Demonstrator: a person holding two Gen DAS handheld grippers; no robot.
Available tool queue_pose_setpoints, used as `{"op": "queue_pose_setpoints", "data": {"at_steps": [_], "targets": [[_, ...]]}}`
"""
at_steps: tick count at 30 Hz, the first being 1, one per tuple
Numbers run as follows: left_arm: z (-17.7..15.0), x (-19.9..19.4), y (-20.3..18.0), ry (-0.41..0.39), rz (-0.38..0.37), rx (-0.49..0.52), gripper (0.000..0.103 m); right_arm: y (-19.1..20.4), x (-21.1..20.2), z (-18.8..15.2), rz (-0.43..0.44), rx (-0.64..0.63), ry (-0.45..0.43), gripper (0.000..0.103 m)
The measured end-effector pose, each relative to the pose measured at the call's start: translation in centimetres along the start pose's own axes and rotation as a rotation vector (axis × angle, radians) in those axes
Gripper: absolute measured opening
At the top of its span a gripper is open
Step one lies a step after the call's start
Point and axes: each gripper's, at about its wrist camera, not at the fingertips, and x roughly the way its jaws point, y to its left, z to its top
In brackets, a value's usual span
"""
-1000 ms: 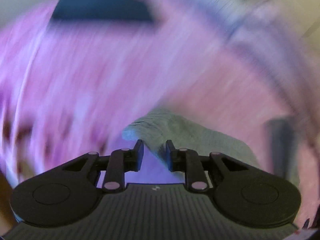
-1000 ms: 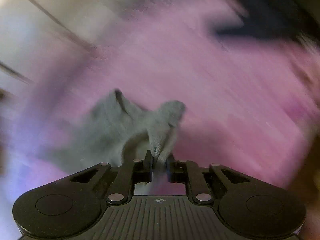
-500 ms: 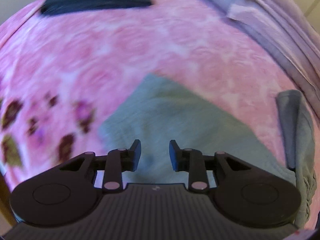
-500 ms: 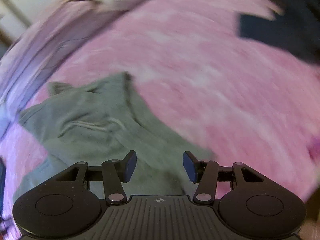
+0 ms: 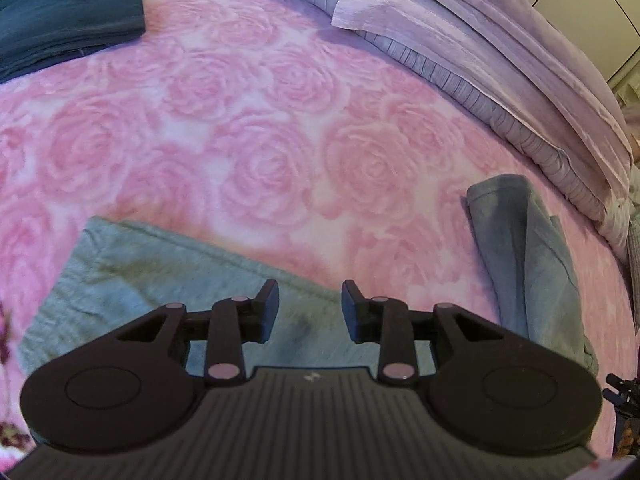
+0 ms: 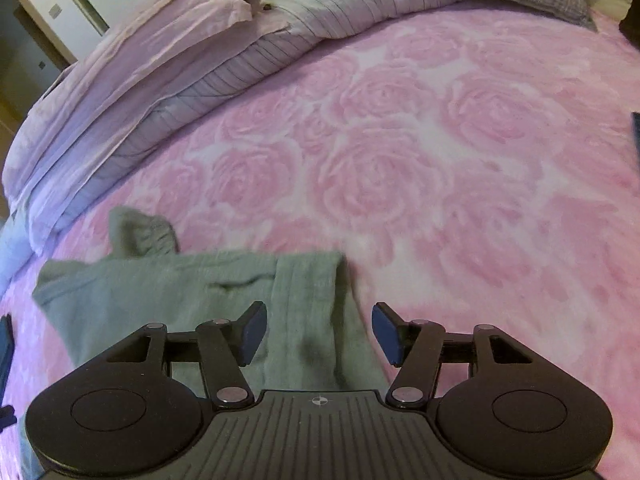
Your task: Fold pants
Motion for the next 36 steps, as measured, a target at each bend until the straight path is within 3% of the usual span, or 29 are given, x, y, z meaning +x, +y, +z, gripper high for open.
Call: {"op": "queue_pose_setpoints", "data": {"at_steps": [4,5,6,8,10,12,18,22,25,30,32,36], "targets": [[-0.2,1.4,-1.2,0.001,0.025,0.000,0.029,-1.0,4.0,1.2,0.012,0.030,0.046,0.051],[-0.3,1.7,-1.5,0.001,0.034,-0.003,0.029,-1.2,4.8,1.3,0.041,0.037,0.052,0.036],[-0.4,2.0,-1.9,0.003,0.038,-0.006,0.029,-1.0,5.3,1.4,0.043,0.016,0.053,0.030],[-0.6,2.7,-3.0,0.010,0.046,-0.008,0.029,-0.3,4.4,1.5,0.025,-0.062,0.013,0.003],[-0.7,3.4,-4.6,0.018,0.048,-0.004,0.029,-1.6,1.7,1.8,0.057,-0.010,-0.053,0.002],[-0.7,4.3,-6.6,0.027,0.026,0.015,0.029,-3.3,-1.7,2.1,0.038,0.057,-0.142,0.002],[-0.8,8.2,-15.3,0.078,-0.095,0.175,0.030,-11.6,-9.2,2.6,-0.252,0.313,-0.344,0.002],[-1.5,11.5,-19.9,0.131,-0.200,0.203,0.055,-13.8,-8.4,2.5,-0.264,0.338,-0.282,0.002],[-1.2,13.5,-21.3,0.158,-0.263,0.149,0.059,-13.3,-7.4,2.9,-0.281,0.303,-0.270,0.003],[-0.4,15.8,-21.3,0.191,-0.415,-0.058,0.057,-13.7,-6.8,2.5,-0.277,0.333,-0.264,0.003],[-0.5,15.7,-22.0,0.161,-0.433,-0.025,0.053,-13.6,-7.0,2.4,-0.277,0.346,-0.262,0.003],[-1.7,14.9,-23.4,0.138,-0.401,0.165,0.053,-13.2,-7.0,2.8,-0.294,0.337,-0.255,0.003]]}}
